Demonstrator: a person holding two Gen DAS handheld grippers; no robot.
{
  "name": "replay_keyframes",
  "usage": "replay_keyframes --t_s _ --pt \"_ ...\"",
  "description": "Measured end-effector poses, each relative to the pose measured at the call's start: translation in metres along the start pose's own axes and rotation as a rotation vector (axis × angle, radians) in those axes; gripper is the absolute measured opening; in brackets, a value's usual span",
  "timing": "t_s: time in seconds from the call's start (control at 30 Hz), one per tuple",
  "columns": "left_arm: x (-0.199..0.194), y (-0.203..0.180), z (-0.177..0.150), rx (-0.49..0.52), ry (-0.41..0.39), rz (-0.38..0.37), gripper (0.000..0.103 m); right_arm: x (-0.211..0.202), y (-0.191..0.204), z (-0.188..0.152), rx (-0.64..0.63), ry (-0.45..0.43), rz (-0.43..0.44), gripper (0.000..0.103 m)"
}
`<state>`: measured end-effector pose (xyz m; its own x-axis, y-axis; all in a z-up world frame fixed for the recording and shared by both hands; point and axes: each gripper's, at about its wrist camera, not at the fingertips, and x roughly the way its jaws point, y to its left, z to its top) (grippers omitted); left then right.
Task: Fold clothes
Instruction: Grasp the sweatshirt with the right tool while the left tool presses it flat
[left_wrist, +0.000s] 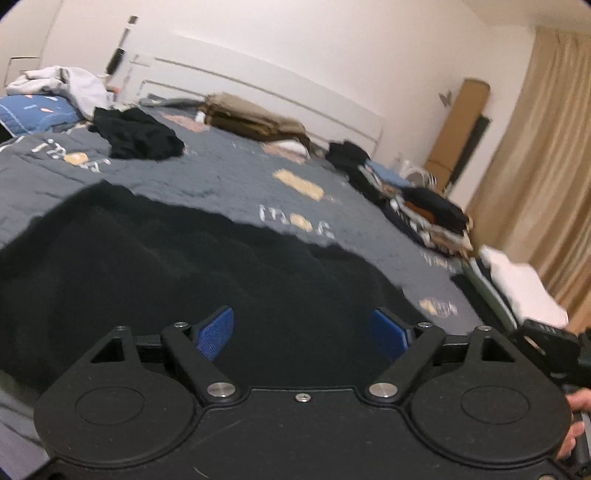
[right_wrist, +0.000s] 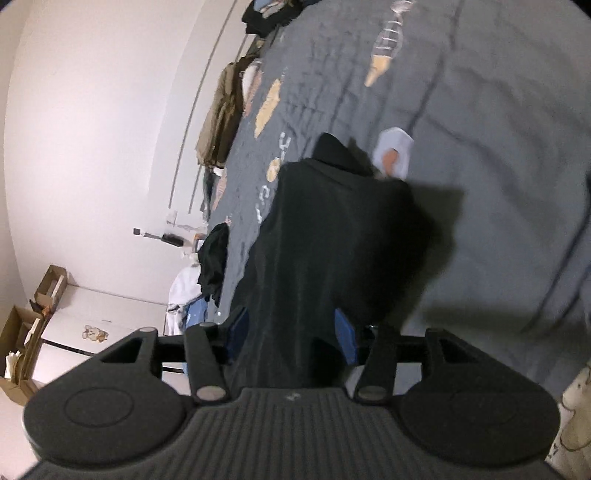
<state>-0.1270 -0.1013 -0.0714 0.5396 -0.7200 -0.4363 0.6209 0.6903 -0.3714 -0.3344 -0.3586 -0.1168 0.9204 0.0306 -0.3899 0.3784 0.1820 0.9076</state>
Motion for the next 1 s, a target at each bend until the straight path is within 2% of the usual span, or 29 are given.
replay_keyframes --t_s 0.1,0.17,0.27,0.4,0.53,0.57,0.6,0.63,0.7,0.8,0.87,1.0 --pt "0.008 -0.013 -0.014 0.06 0.044 -0.023 0.082 0.005 -0.013 -0.001 0.05 -0.003 -0.009 0.054" --pt "0.014 -0.026 -0.024 0.152 0.062 -0.032 0.082 0.009 -0.022 -0.002 0.097 -0.006 -0.011 0.054" --pt "0.025 -0.042 -0.039 0.294 0.095 -0.004 0.083 0.018 -0.032 -0.001 0.161 0.001 -0.012 0.057" --pt "0.033 -0.05 -0.052 0.344 0.123 0.001 0.083 0.033 -0.033 0.003 0.171 0.008 -0.011 0.059" --pt "0.037 -0.056 -0.058 0.386 0.119 -0.004 0.083 0.043 -0.039 0.012 0.169 -0.044 -0.045 0.058" --pt "0.039 -0.057 -0.059 0.392 0.123 -0.003 0.083 0.044 -0.042 0.014 0.164 -0.065 -0.057 0.055" --pt "0.04 -0.057 -0.059 0.391 0.13 0.0 0.083 0.046 -0.045 0.016 0.154 -0.087 -0.072 0.034" --pt "0.041 -0.056 -0.06 0.392 0.136 0.003 0.083 0.047 -0.047 0.018 0.15 -0.096 -0.085 0.022" --pt "0.042 -0.055 -0.059 0.396 0.14 0.013 0.083 0.044 -0.04 0.019 0.13 -0.115 -0.084 0.017" --pt "0.042 -0.052 -0.058 0.401 0.137 0.022 0.083 0.029 0.004 0.017 -0.083 -0.176 -0.057 0.015" --pt "0.041 -0.055 -0.06 0.451 0.127 0.038 0.083 0.025 0.023 0.016 -0.185 -0.188 -0.042 0.015" --pt "0.047 -0.079 -0.07 0.73 0.079 0.066 0.083 0.027 0.016 0.019 -0.155 -0.187 -0.05 0.016"
